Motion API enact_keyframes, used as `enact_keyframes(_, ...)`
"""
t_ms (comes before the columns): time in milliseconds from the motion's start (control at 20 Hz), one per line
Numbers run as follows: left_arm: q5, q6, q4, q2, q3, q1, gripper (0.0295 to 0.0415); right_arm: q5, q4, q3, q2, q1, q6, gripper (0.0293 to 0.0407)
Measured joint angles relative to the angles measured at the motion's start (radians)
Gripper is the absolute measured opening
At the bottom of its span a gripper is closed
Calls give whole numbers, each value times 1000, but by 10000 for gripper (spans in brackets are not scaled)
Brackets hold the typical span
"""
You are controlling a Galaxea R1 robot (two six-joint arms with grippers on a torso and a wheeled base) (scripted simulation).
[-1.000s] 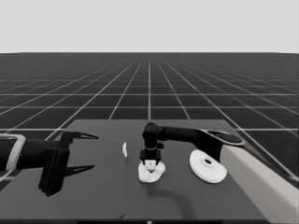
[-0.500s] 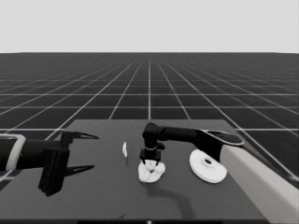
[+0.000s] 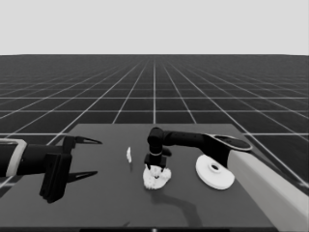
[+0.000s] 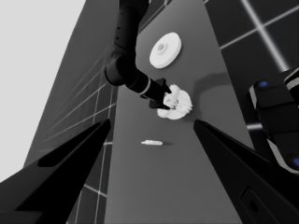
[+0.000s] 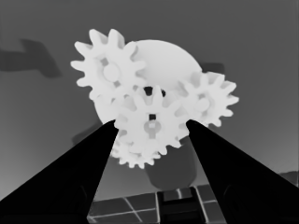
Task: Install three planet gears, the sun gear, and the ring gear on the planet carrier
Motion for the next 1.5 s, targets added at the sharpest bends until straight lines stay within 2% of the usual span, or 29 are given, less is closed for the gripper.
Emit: enact_keyframes(1500, 0, 0, 0, 0, 0, 0, 385, 0, 0, -1, -1, -6, 314, 309)
